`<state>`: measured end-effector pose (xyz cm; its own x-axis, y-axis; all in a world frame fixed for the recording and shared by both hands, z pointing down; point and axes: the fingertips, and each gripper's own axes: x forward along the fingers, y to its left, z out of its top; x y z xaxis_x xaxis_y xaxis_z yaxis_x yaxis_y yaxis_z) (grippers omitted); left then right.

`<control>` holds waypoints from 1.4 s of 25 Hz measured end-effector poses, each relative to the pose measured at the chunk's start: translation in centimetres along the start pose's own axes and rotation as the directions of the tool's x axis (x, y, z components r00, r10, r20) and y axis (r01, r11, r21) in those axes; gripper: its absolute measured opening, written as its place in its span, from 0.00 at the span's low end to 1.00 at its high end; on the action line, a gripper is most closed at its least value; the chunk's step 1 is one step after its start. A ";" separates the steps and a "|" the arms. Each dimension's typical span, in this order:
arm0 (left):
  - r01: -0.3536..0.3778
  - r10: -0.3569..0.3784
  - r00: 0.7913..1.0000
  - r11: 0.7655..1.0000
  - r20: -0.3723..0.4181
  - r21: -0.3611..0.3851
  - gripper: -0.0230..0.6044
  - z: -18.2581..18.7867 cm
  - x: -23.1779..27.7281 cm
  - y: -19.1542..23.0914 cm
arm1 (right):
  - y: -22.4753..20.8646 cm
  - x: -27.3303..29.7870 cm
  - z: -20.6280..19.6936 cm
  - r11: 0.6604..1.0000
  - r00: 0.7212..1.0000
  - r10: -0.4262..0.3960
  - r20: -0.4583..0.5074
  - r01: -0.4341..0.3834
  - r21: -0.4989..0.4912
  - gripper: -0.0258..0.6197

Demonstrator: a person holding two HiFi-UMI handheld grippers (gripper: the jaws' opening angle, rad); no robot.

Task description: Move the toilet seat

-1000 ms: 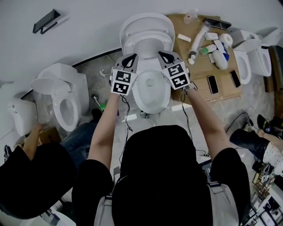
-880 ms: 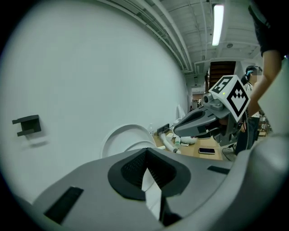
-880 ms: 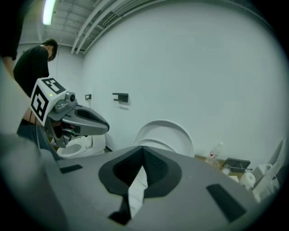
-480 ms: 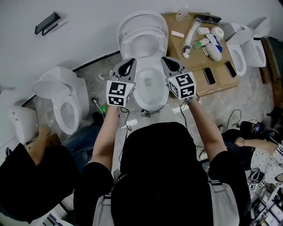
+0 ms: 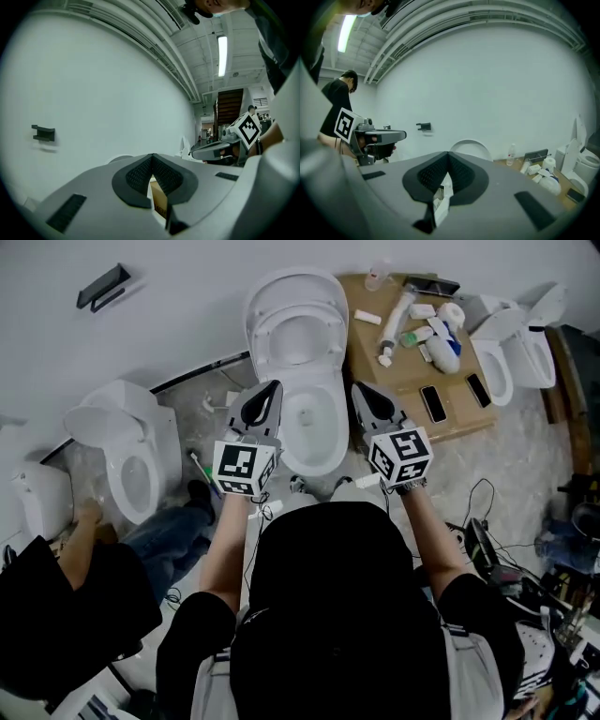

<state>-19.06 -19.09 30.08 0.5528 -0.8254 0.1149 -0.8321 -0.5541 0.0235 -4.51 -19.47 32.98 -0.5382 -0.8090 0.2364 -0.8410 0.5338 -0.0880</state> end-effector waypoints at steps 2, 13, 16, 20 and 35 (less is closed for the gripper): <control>-0.012 0.012 1.000 1.000 0.012 -0.011 0.05 0.4 -0.8 -0.8 | 0.0 -1.0 0.5 1.000 1.000 0.008 0.014 -0.008 -0.015 0.06; -0.080 0.082 0.996 0.996 0.032 -0.041 0.05 2.2 -3.9 -9.1 | -1.1 -11.2 1.9 0.998 0.996 0.059 0.063 -0.061 0.032 0.06; -0.090 0.091 0.995 0.995 0.048 -0.032 0.05 3.0 -4.4 -12.0 | -1.6 -14.0 1.5 0.996 0.996 0.071 0.048 -0.073 0.044 0.06; -0.088 0.090 0.995 0.995 0.035 -0.055 0.05 2.6 -5.2 -15.9 | -2.0 -17.0 1.0 0.994 0.994 0.086 0.069 -0.090 0.054 0.06; -0.127 0.129 0.992 0.985 0.005 -0.115 0.05 0.1 -9.5 -22.0 | 0.7 -21.9 -1.8 0.984 0.984 0.167 0.054 -0.171 0.057 0.06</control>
<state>-6.00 0.98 28.36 0.4413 -0.8904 0.1119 -0.8952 -0.4283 0.1230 6.81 -0.97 29.47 -0.6736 -0.7203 0.1655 -0.7387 0.6490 -0.1821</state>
